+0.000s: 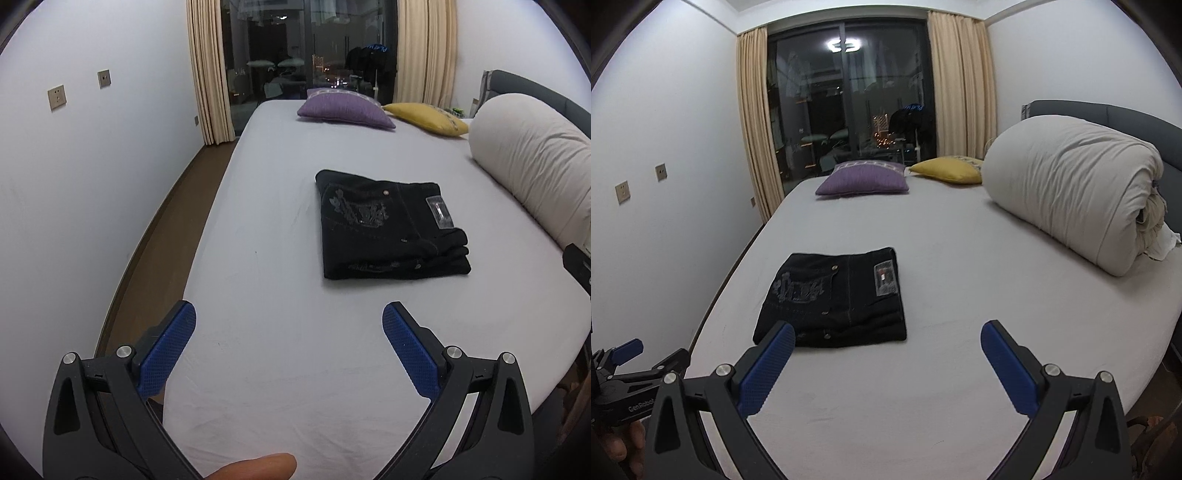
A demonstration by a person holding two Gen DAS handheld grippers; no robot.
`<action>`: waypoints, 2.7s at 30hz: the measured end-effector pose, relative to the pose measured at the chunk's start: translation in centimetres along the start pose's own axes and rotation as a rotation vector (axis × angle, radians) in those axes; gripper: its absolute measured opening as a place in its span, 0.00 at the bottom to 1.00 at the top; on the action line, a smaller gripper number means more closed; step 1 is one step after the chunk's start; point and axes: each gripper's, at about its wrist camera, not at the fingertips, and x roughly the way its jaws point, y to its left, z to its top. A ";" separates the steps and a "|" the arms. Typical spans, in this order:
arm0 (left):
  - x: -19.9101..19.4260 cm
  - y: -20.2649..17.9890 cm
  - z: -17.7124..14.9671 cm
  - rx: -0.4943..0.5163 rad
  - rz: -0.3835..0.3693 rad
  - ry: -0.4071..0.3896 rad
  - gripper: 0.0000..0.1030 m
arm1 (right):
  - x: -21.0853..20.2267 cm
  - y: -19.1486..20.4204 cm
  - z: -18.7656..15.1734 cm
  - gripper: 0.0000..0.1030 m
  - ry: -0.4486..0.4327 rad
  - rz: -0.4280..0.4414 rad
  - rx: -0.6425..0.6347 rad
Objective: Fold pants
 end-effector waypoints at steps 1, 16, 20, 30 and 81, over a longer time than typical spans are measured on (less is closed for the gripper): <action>0.1 0.0 0.0 0.000 0.000 0.004 1.00 | 0.2 0.2 -0.2 1.00 0.007 0.004 -0.008; 2.5 0.5 -1.4 -0.017 0.001 0.058 1.00 | 2.1 0.4 -2.0 1.00 0.096 -0.005 -0.014; 2.9 0.4 -1.7 -0.016 -0.001 0.066 1.00 | 2.6 0.6 -2.4 1.00 0.122 -0.007 -0.020; 3.2 0.2 -2.0 -0.011 -0.015 0.070 1.00 | 3.2 1.0 -3.0 1.00 0.164 0.004 -0.034; 3.1 0.0 -2.3 -0.011 -0.020 0.069 1.00 | 3.1 1.1 -3.3 1.00 0.186 0.006 -0.032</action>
